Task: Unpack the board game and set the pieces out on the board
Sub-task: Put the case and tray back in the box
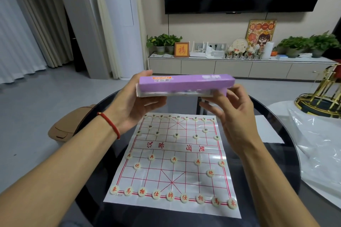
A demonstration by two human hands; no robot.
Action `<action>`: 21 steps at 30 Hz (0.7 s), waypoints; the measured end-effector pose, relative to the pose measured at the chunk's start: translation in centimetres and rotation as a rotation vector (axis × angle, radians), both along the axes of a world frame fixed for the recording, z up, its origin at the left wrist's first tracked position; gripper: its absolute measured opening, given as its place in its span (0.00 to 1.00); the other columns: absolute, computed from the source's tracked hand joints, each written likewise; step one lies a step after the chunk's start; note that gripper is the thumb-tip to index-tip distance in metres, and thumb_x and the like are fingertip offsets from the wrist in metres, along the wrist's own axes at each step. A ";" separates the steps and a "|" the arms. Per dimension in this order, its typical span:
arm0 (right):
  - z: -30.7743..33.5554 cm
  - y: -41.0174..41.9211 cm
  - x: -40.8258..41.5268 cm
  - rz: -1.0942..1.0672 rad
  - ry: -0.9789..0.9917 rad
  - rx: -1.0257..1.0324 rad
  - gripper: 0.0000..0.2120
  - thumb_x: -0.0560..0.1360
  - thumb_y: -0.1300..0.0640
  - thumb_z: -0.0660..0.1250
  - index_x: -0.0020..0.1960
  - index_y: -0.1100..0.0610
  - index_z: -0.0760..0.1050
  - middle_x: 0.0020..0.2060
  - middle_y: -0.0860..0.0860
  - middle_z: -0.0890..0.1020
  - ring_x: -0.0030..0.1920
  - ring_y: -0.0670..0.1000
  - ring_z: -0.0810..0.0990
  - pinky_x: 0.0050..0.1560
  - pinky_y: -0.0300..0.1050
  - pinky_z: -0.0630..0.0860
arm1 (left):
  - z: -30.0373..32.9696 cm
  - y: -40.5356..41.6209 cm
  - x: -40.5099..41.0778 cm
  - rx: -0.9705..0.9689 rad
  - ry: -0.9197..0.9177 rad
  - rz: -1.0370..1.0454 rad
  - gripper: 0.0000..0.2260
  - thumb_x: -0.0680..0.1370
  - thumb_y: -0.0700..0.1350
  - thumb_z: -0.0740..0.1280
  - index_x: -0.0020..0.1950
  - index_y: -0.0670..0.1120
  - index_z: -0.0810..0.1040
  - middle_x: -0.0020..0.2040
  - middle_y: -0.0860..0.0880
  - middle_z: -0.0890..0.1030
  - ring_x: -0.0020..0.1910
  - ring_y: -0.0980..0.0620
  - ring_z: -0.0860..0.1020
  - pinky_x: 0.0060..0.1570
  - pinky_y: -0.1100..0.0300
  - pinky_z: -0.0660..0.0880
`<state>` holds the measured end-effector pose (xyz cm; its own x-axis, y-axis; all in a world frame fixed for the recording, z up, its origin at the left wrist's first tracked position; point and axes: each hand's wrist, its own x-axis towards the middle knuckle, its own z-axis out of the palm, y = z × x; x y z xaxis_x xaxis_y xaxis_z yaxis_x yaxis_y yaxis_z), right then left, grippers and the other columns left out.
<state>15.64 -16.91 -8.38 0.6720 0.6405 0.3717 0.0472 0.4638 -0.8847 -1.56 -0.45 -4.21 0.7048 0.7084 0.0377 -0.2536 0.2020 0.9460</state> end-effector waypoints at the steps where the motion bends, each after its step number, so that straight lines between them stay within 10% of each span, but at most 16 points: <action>1: 0.0 0.0 0.0 -0.014 -0.010 0.003 0.21 0.76 0.52 0.70 0.65 0.60 0.71 0.60 0.58 0.82 0.55 0.59 0.85 0.55 0.55 0.82 | -0.2 0.1 -0.2 0.026 -0.018 -0.033 0.13 0.80 0.54 0.65 0.56 0.48 0.84 0.54 0.39 0.83 0.52 0.38 0.82 0.53 0.48 0.82; 7: 0.1 -0.4 0.5 -0.077 -0.042 0.008 0.18 0.78 0.54 0.70 0.64 0.58 0.71 0.60 0.58 0.82 0.52 0.59 0.86 0.55 0.56 0.83 | -1.4 1.0 -1.4 0.128 -0.068 -0.302 0.32 0.75 0.58 0.70 0.77 0.49 0.68 0.72 0.30 0.67 0.67 0.32 0.73 0.66 0.35 0.71; 16: 0.1 -0.1 -0.1 -0.072 -0.165 -0.045 0.25 0.82 0.60 0.65 0.75 0.43 0.63 0.60 0.54 0.78 0.47 0.59 0.86 0.47 0.52 0.85 | -1.1 1.0 -1.2 0.336 0.102 -0.118 0.32 0.71 0.62 0.65 0.72 0.50 0.71 0.64 0.30 0.74 0.58 0.35 0.79 0.51 0.41 0.80; 21: 0.0 0.4 -0.6 -0.059 -0.221 -0.032 0.16 0.82 0.64 0.64 0.67 0.50 0.72 0.57 0.45 0.81 0.46 0.59 0.86 0.48 0.53 0.85 | -0.1 0.8 -0.7 0.606 0.191 0.067 0.33 0.70 0.70 0.54 0.70 0.56 0.70 0.51 0.44 0.73 0.51 0.44 0.77 0.47 0.43 0.83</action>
